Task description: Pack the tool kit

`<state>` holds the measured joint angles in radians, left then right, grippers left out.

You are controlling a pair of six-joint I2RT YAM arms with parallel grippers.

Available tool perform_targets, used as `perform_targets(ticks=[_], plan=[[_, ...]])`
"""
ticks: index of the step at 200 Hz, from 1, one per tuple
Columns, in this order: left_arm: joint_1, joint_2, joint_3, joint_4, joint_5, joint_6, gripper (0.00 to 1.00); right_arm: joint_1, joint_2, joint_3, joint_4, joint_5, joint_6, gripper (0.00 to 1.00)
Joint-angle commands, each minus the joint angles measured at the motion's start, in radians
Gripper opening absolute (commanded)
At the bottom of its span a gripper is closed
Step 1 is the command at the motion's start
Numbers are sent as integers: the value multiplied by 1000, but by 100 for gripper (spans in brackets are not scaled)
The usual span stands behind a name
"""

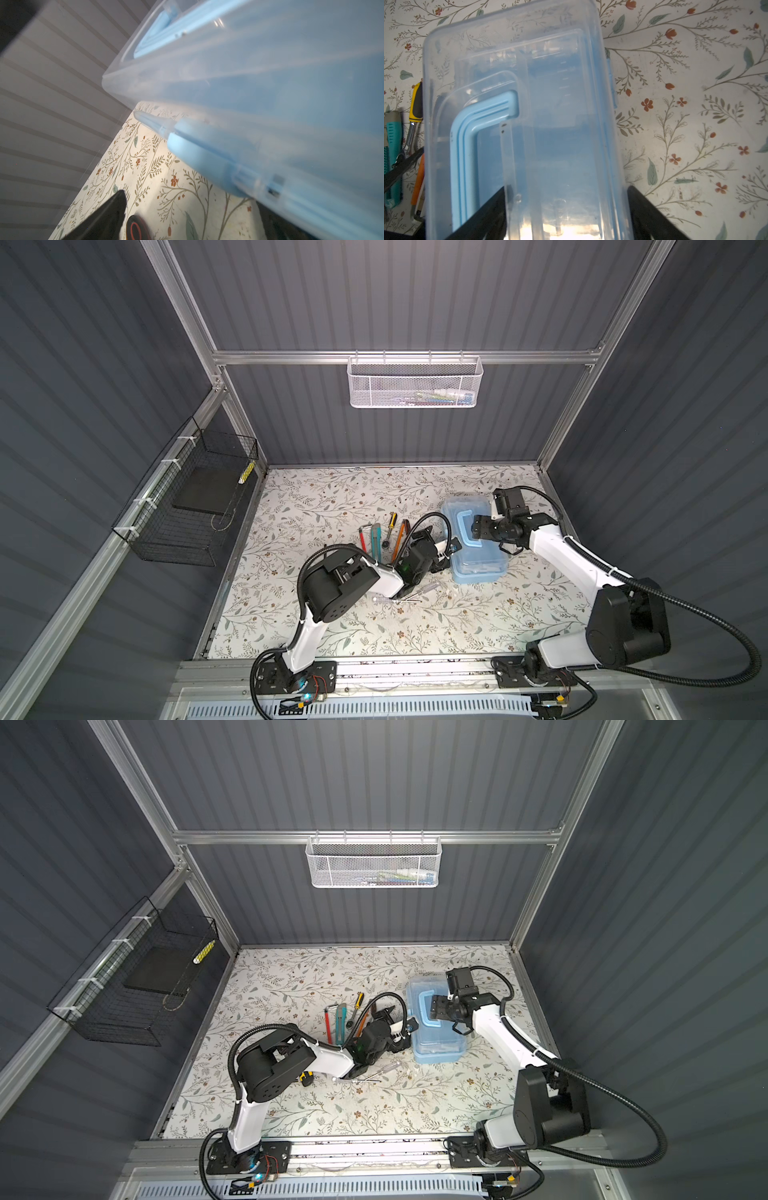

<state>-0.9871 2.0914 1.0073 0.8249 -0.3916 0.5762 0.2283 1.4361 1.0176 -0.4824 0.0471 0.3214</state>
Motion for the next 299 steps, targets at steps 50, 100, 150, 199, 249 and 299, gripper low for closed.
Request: perform_targets(ticks=[50,100,150,199,249,299], plan=[[-6,73,36,97,8,11,100,-5,65,-24,-94,-52,38,80],[-16,133,47,234,-41,34,100,-6,100,-37,-117,-51,13,74],[-21,184,75,351,-119,40,100,-6,133,-39,-132,-94,-32,68],[-30,236,109,442,-200,77,100,-6,143,-30,-154,-101,-83,63],[-33,239,138,483,-281,104,100,-6,161,-29,-180,-70,-94,60],[-32,222,132,492,-351,95,100,-6,170,-36,-179,-61,-94,58]])
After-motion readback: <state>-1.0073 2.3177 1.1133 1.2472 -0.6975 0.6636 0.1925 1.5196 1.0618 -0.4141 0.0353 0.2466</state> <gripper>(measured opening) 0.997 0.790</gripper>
